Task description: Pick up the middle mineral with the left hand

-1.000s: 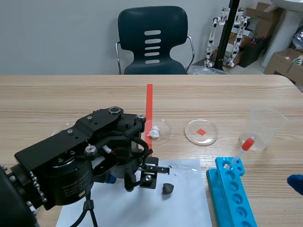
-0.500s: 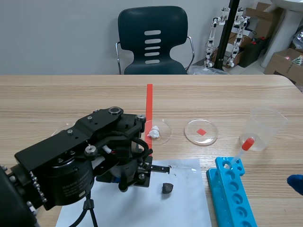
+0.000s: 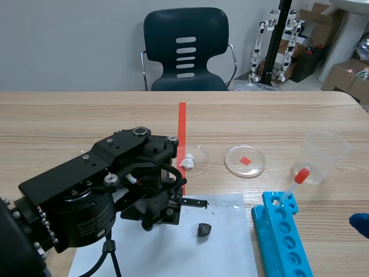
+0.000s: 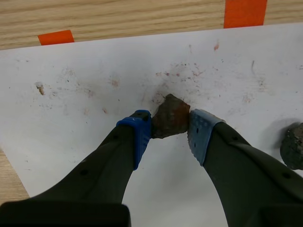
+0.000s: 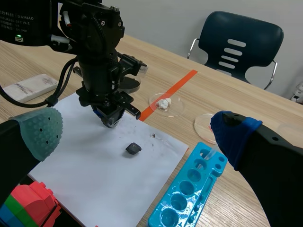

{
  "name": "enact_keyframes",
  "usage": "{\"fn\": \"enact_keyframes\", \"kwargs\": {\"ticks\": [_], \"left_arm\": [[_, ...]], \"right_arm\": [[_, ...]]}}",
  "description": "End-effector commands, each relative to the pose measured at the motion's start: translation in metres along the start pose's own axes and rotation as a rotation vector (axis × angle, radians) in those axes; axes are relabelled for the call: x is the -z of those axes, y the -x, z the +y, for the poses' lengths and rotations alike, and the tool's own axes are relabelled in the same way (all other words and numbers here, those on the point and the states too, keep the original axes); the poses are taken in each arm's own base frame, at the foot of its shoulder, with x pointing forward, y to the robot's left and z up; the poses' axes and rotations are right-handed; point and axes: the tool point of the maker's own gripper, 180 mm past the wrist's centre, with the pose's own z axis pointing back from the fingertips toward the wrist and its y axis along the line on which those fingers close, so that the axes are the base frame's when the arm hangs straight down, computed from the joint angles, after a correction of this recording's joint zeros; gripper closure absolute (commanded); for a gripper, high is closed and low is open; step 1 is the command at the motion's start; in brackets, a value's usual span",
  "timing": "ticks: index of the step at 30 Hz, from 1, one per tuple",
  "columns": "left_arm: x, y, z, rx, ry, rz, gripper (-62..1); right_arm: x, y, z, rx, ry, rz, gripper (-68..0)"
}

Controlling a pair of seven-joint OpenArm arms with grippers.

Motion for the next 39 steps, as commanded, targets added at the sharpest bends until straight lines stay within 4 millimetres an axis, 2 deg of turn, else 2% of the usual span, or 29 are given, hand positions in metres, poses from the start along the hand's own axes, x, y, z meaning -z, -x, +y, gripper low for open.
{"fn": "enact_keyframes", "kwargs": {"ticks": [1, 24, 28, 31, 39], "left_arm": [[-0.002, -0.004, -0.004, -0.002, 0.011, -0.014, -9.8], [-0.009, -0.014, -0.004, -0.005, 0.018, -0.065, -9.8], [-0.009, -0.014, -0.005, -0.005, 0.018, -0.065, -5.2], [-0.009, -0.014, -0.004, -0.005, 0.018, -0.065, -5.1], [-0.018, -0.020, 0.007, -0.027, 0.013, -0.127, -5.1]], "right_arm": [[0.004, -0.010, -0.002, -0.005, 0.000, -0.041, -67.9], [0.004, -0.010, -0.002, -0.005, 0.000, -0.041, -67.9], [0.004, -0.010, -0.002, -0.005, 0.000, -0.041, -67.9], [0.004, -0.010, -0.002, -0.005, 0.000, -0.041, -67.9], [0.004, -0.010, -0.002, -0.005, 0.000, -0.041, -67.9]]}}
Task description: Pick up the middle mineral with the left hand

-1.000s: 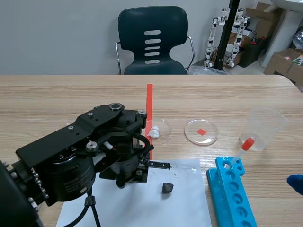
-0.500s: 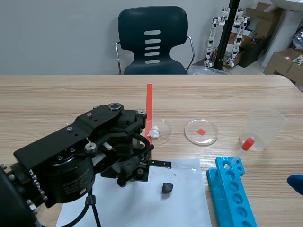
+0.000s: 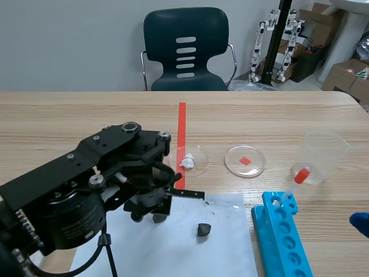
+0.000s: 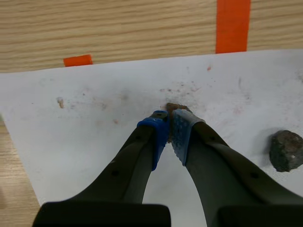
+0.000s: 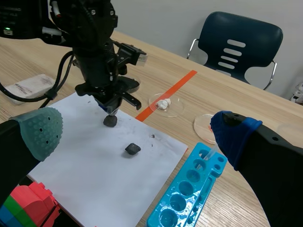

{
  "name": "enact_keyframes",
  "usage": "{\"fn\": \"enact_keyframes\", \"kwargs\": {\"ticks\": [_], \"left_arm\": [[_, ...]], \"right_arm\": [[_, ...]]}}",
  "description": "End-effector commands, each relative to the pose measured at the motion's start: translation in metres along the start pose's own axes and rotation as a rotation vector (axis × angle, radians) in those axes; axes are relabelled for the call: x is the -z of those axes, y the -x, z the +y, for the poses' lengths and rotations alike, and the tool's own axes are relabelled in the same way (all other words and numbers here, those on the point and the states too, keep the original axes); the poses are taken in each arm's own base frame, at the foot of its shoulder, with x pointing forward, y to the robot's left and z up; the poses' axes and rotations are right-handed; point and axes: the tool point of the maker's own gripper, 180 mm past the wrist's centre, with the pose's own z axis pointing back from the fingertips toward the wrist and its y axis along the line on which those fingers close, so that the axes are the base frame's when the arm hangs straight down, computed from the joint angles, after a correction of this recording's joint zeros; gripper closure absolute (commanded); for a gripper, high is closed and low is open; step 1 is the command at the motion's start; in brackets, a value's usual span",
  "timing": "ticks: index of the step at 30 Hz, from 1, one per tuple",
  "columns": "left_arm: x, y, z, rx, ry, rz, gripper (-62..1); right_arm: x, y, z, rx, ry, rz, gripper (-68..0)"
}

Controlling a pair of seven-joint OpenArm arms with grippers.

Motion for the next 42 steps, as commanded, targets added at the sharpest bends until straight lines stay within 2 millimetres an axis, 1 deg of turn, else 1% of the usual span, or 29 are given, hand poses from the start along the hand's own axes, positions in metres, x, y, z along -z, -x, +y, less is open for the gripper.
{"fn": "enact_keyframes", "kwargs": {"ticks": [1, 14, 24, 34, 35, 36, 39, 40, 42], "left_arm": [[-0.0046, -0.0047, 0.0012, -0.023, 0.005, -0.021, -5.1], [-0.0045, -0.0026, 0.0026, -0.045, 0.002, -0.011, -5.2], [-0.0068, -0.0060, -0.0044, -0.045, 0.014, -0.020, -5.7], [-0.0072, -0.0039, -0.0051, -0.045, 0.016, -0.005, -6.0], [-0.0072, -0.0039, -0.0051, -0.045, 0.016, -0.005, -7.8], [-0.0072, -0.0042, -0.0051, -0.045, 0.016, -0.006, -11.0], [-0.0072, -0.0043, -0.0050, -0.045, 0.016, -0.007, -22.0], [-0.0072, -0.0043, -0.0050, -0.045, 0.016, -0.007, -24.6], [-0.0073, -0.0063, -0.0055, -0.045, 0.017, -0.019, -27.4]], "right_arm": [[0.0040, -0.0096, -0.0019, -0.005, 0.000, -0.041, -67.9], [0.0039, -0.0096, -0.0018, -0.005, 0.000, -0.041, -67.9], [0.0039, -0.0096, -0.0018, -0.005, 0.000, -0.041, -67.9], [0.0039, -0.0096, -0.0018, -0.005, 0.000, -0.041, -67.9], [0.0039, -0.0096, -0.0018, -0.005, 0.000, -0.041, -67.9], [0.0039, -0.0096, -0.0018, -0.005, 0.000, -0.041, -67.9], [0.0039, -0.0096, -0.0018, -0.005, 0.000, -0.041, -67.9], [0.0039, -0.0096, -0.0018, -0.005, 0.000, -0.041, -67.9], [0.0039, -0.0096, -0.0018, -0.005, 0.000, -0.041, -67.9]]}}
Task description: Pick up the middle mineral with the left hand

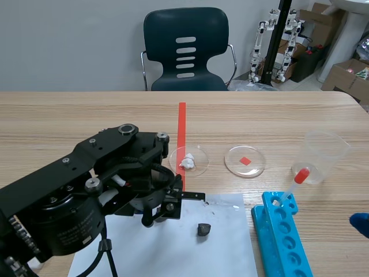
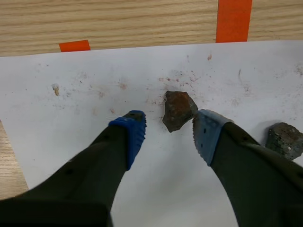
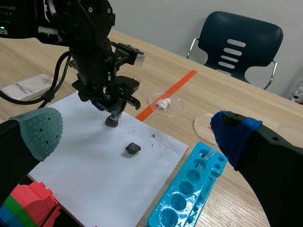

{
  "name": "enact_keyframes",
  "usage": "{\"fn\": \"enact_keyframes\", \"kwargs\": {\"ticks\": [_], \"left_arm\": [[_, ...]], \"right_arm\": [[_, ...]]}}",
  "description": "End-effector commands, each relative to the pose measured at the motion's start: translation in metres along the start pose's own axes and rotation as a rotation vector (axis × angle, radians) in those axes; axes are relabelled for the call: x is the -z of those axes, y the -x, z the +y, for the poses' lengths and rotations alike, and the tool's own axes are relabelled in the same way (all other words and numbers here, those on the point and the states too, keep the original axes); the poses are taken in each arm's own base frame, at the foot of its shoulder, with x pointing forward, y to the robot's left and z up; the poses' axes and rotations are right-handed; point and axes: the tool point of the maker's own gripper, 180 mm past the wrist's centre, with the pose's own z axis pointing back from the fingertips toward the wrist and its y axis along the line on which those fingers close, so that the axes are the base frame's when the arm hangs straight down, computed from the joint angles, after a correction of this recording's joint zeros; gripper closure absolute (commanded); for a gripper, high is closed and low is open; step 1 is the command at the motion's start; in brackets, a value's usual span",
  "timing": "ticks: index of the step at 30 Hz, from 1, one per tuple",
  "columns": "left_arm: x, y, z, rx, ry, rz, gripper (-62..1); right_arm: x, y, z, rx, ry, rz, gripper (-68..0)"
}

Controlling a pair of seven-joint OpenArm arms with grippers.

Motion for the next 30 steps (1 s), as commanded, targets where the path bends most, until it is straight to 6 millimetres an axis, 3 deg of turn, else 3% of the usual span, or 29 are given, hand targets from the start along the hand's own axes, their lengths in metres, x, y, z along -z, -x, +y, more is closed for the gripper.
{"fn": "enact_keyframes", "kwargs": {"ticks": [1, 10, 30], "left_arm": [[-0.005, -0.013, -0.004, -0.011, 0.009, -0.042, -27.9], [-0.005, -0.021, -0.008, -0.012, 0.015, -0.085, -45.7], [0.017, 0.000, -0.005, -0.011, -0.029, -0.010, -46.0]], "right_arm": [[0.004, -0.010, -0.002, -0.005, 0.000, -0.041, -67.9], [0.004, -0.010, -0.002, -0.005, 0.000, -0.041, -67.9], [0.004, -0.010, -0.002, -0.005, 0.000, -0.041, -67.9]]}}
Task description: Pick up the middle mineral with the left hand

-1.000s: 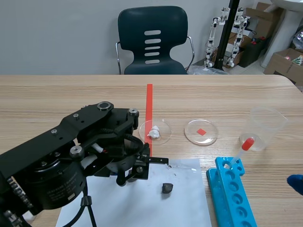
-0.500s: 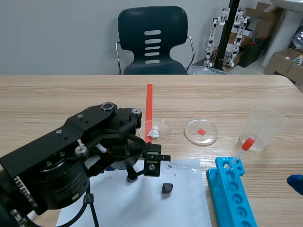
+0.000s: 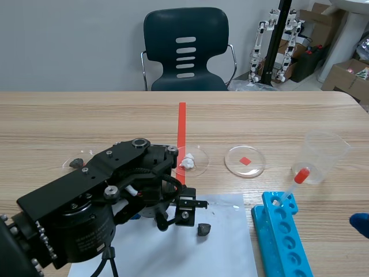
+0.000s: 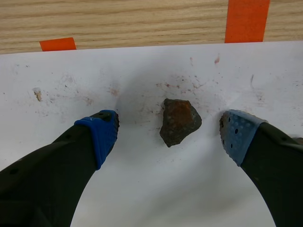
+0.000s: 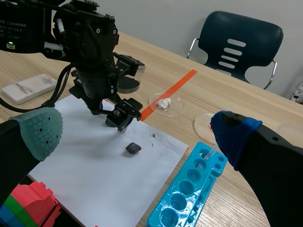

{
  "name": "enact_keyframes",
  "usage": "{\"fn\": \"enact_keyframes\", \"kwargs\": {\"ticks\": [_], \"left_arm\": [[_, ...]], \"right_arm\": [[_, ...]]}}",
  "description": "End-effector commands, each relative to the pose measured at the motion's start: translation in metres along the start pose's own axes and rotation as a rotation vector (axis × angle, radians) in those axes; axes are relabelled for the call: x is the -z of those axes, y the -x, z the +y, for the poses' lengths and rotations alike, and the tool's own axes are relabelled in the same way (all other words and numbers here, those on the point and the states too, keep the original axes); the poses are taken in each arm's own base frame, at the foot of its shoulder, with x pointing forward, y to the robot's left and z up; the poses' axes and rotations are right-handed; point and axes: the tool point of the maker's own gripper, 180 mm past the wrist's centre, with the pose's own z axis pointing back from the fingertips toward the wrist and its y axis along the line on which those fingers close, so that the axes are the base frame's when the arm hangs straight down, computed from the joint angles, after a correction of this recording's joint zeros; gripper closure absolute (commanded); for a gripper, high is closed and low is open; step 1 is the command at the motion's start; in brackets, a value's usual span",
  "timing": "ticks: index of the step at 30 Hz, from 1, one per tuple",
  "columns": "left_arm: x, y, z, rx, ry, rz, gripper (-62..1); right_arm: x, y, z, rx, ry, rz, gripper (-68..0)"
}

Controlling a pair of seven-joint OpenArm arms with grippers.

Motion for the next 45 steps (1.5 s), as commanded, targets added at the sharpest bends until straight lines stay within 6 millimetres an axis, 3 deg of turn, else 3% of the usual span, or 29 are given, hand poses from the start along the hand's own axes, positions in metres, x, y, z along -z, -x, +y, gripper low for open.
{"fn": "enact_keyframes", "kwargs": {"ticks": [1, 3, 7, 21, 34, 45], "left_arm": [[-0.002, -0.008, -0.003, -0.007, 0.003, -0.018, -46.0], [-0.003, -0.008, -0.005, 0.003, 0.011, -0.017, -44.7], [-0.003, -0.008, -0.007, 0.007, 0.016, -0.017, -33.4], [-0.003, -0.006, -0.007, 0.005, 0.018, -0.006, -9.9], [-0.009, -0.013, -0.004, 0.010, 0.025, -0.042, -10.2], [-0.050, -0.053, 0.025, 0.034, 0.035, -0.390, -10.2]], "right_arm": [[0.004, -0.010, -0.002, -0.005, 0.000, -0.041, -67.9], [0.004, -0.010, -0.002, -0.005, 0.000, -0.041, -67.9], [0.004, -0.010, -0.002, -0.005, 0.000, -0.041, -67.9], [0.004, -0.010, -0.002, -0.005, 0.000, -0.041, -67.9], [0.004, -0.010, -0.002, -0.005, 0.000, -0.041, -67.9], [0.004, -0.010, -0.002, -0.005, 0.000, -0.041, -67.9]]}}
